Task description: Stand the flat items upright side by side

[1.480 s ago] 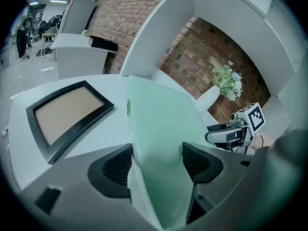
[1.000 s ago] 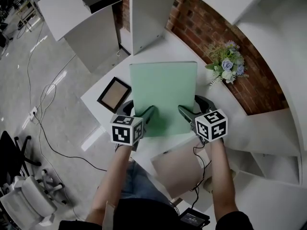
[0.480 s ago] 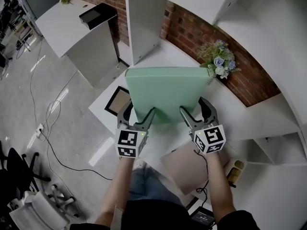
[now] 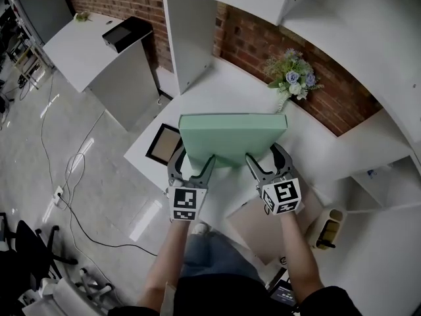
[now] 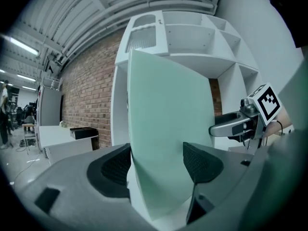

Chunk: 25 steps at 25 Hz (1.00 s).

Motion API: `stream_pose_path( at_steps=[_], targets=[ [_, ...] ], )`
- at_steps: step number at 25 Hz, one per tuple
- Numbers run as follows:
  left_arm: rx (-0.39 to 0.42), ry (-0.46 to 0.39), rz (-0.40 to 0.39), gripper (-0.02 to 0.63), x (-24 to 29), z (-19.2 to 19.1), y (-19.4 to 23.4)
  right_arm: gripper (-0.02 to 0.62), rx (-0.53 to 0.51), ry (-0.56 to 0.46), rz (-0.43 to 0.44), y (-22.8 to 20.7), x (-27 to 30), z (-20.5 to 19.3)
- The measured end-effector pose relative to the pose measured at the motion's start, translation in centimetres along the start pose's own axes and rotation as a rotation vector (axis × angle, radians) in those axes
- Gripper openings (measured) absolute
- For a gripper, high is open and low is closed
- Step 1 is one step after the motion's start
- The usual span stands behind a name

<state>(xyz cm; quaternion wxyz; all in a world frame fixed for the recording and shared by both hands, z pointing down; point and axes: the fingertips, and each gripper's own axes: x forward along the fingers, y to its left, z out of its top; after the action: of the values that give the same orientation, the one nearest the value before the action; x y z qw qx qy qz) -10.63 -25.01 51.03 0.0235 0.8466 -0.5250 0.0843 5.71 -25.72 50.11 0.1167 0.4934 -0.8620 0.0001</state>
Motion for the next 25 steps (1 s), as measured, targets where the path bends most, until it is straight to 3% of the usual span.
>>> stream_pose_path(
  at_steps=[4,14,25],
  targets=[
    [0.020,-0.025,-0.003,0.310,-0.61,-0.38,-0.54,0.316,0.018,-0.005,-0.009,0.37,-0.64,-1.10],
    [-0.027,-0.029,-0.040,0.310,-0.72,-0.19,-0.58,0.318,0.021,-0.011,0.000,0.31,-0.81,-1.21],
    [-0.070,0.021,-0.071,0.310,-0.98,-0.74,-0.34,0.318,0.027,0.030,0.010,0.40,-1.04,-1.24]
  ],
)
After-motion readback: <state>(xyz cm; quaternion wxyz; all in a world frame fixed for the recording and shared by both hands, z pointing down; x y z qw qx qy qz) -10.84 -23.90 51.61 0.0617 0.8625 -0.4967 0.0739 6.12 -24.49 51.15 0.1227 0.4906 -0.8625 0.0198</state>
